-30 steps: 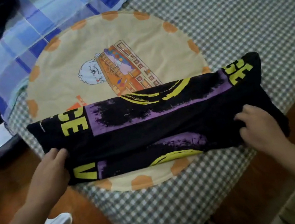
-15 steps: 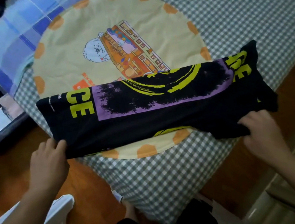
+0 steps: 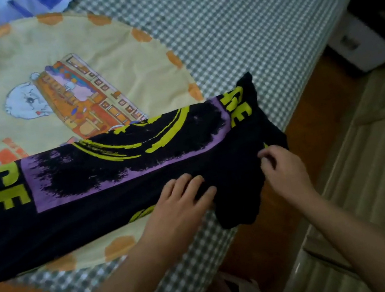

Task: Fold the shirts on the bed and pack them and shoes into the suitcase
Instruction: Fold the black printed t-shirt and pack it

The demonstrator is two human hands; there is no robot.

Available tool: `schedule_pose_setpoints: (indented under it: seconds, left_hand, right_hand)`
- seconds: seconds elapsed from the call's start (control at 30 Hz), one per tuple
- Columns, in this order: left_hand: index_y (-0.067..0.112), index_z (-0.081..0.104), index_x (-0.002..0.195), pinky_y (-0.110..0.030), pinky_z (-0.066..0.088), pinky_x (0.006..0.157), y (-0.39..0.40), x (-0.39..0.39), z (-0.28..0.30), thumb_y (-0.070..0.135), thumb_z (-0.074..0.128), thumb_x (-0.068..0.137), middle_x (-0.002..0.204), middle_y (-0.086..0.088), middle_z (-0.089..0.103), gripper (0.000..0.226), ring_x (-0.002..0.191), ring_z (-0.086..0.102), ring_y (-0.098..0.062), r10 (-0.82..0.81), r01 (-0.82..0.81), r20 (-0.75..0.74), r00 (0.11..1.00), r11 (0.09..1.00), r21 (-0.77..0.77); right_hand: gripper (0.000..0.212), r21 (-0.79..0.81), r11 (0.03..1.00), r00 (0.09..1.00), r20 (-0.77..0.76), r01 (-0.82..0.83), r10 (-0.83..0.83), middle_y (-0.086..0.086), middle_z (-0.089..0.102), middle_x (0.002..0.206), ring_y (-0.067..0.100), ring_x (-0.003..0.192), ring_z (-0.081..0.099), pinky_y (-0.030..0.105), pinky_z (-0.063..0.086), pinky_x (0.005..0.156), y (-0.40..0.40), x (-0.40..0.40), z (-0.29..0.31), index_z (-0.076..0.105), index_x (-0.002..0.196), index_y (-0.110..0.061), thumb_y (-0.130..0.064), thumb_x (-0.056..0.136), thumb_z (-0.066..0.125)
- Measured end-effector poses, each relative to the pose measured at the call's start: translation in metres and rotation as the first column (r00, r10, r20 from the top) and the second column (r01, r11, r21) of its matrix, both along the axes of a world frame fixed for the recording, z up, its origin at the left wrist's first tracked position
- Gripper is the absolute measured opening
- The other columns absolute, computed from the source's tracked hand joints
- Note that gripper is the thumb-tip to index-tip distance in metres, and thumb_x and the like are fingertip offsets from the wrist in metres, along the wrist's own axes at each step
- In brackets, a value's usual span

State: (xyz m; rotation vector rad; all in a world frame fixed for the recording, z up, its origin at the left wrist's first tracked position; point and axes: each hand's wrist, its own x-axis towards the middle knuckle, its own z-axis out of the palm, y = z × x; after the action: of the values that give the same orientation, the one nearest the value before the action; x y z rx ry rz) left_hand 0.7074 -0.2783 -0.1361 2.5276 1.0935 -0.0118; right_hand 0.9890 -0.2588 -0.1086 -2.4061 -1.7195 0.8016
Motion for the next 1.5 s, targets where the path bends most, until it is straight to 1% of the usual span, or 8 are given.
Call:
schedule_pose_setpoints:
  seconds: [0.13, 0.3, 0.43, 0.77, 0.93, 1.17, 1.33, 1.5]
  left_hand:
    - [0.018, 0.061, 0.129, -0.051, 0.036, 0.11, 0.017, 0.029, -0.005, 0.018, 0.069, 0.074, 0.139, -0.015, 0.054, 0.055, 0.131, 0.047, -0.04, -0.1, 0.106, -0.071, 0.992, 0.991, 0.082]
    - [0.019, 0.062, 0.112, -0.047, 0.034, 0.108, 0.008, 0.037, -0.002, 0.018, 0.044, 0.086, 0.131, -0.011, 0.059, 0.031, 0.126, 0.052, -0.036, -0.121, 0.112, 0.055, 0.991, 0.982, 0.155]
    - [0.017, 0.062, 0.111, -0.046, 0.035, 0.105, -0.007, 0.022, -0.002, 0.022, 0.063, 0.084, 0.132, -0.012, 0.057, 0.027, 0.127, 0.052, -0.037, -0.021, 0.011, 0.109, 0.994, 0.996, 0.087]
    - [0.019, 0.058, 0.137, -0.049, 0.033, 0.106, -0.009, 0.028, -0.008, 0.011, 0.082, 0.069, 0.146, -0.014, 0.047, 0.072, 0.134, 0.045, -0.041, 0.06, -0.067, -0.072, 0.996, 0.993, -0.1]
    - [0.022, 0.062, 0.118, -0.043, 0.035, 0.096, -0.001, 0.033, -0.011, 0.009, 0.09, 0.063, 0.136, -0.01, 0.053, 0.064, 0.126, 0.048, -0.037, 0.102, -0.107, -0.054, 0.993, 0.989, -0.099]
    - [0.026, 0.067, 0.108, -0.045, 0.047, 0.092, -0.001, 0.033, -0.018, 0.018, 0.084, 0.073, 0.133, -0.005, 0.055, 0.04, 0.125, 0.05, -0.033, 0.135, -0.135, -0.008, 0.991, 0.988, -0.071]
    - [0.025, 0.07, 0.12, -0.046, 0.04, 0.101, -0.004, 0.026, -0.017, 0.03, 0.053, 0.089, 0.136, -0.01, 0.055, 0.036, 0.129, 0.05, -0.035, 0.095, -0.095, 0.041, 0.995, 0.995, 0.007]
    - [0.019, 0.065, 0.125, -0.051, 0.034, 0.104, -0.015, 0.022, -0.009, 0.018, 0.045, 0.086, 0.136, -0.015, 0.055, 0.044, 0.126, 0.048, -0.04, 0.009, -0.012, 0.032, 0.999, 0.995, 0.103]
  right_hand:
    - [0.05, -0.179, 0.856, 0.832, -0.207, 0.484, -0.514, 0.005, 0.06, 0.127, 0.025, 0.113, 0.06, 0.04, 0.05, 0.095, 0.067, 0.01, -0.026, 0.052, 0.139, -0.014, -0.042, 0.098, 0.061]
    - [0.008, -0.126, 0.658, 0.56, -0.422, 0.742, -0.713, 0.0, 0.067, 0.101, 0.018, 0.09, 0.065, 0.04, 0.058, 0.083, 0.068, 0.011, -0.026, 0.059, 0.093, -0.026, -0.026, 0.095, 0.067]
    - [0.003, -0.095, 0.708, 0.639, -0.361, 0.699, -0.679, -0.002, 0.06, 0.087, 0.012, 0.067, 0.054, 0.027, 0.043, 0.057, 0.03, 0.015, -0.019, 0.058, 0.099, -0.018, -0.02, 0.098, 0.057]
    - [0.046, 0.019, 0.842, 0.806, -0.299, 0.54, -0.51, -0.006, 0.063, 0.116, 0.014, 0.104, 0.06, 0.03, 0.045, 0.082, 0.103, 0.036, -0.026, 0.056, 0.135, -0.018, -0.045, 0.098, 0.057]
    - [0.062, -0.069, 0.846, 0.716, -0.499, 0.529, -0.488, 0.002, 0.046, 0.15, 0.02, 0.128, 0.053, 0.036, 0.047, 0.102, 0.19, 0.043, -0.035, 0.042, 0.149, -0.018, -0.037, 0.095, 0.065]
    - [0.034, -0.177, 0.581, 0.431, -0.509, 0.795, -0.745, 0.01, 0.072, 0.106, 0.023, 0.087, 0.071, 0.037, 0.063, 0.07, 0.231, 0.085, -0.071, 0.067, 0.118, -0.008, -0.006, 0.084, 0.067]
    - [0.023, 0.334, 0.852, 0.915, -0.132, 0.403, -0.382, -0.006, 0.048, 0.12, 0.009, 0.1, 0.051, 0.02, 0.04, 0.081, 0.163, 0.053, -0.027, 0.059, 0.122, -0.017, -0.024, 0.104, 0.046]
    - [0.022, 0.042, 0.889, 0.834, -0.37, 0.455, -0.409, -0.005, 0.054, 0.11, 0.01, 0.097, 0.056, 0.023, 0.049, 0.078, 0.0, 0.023, -0.023, 0.054, 0.12, -0.02, -0.033, 0.102, 0.054]
